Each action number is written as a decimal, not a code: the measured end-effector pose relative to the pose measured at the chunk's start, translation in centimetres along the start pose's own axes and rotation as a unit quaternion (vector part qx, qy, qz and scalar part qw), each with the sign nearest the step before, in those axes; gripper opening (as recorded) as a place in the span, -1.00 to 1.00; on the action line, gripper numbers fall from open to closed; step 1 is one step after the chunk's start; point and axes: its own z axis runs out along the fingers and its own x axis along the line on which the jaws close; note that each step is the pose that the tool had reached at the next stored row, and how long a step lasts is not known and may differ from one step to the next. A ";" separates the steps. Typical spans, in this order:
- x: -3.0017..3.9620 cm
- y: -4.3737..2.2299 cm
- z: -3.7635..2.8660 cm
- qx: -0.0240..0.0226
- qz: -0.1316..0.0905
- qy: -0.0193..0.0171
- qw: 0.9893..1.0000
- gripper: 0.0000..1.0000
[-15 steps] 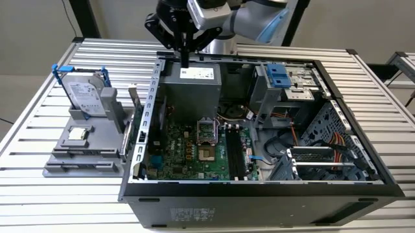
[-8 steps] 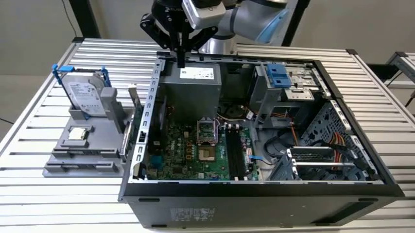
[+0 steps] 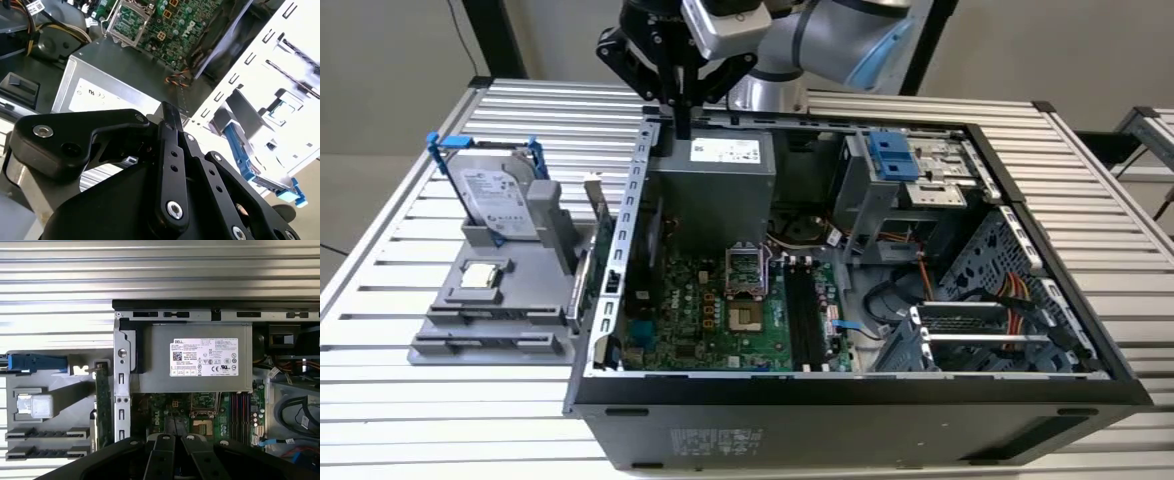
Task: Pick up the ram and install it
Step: 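Reach for the ram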
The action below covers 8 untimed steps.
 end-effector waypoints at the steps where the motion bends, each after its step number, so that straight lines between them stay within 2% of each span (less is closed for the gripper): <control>1: 0.11 0.00 0.00 0.000 0.000 0.000 1.000 -1.00; 8: 0.76 -0.02 -0.01 0.000 0.000 0.000 1.000 -1.00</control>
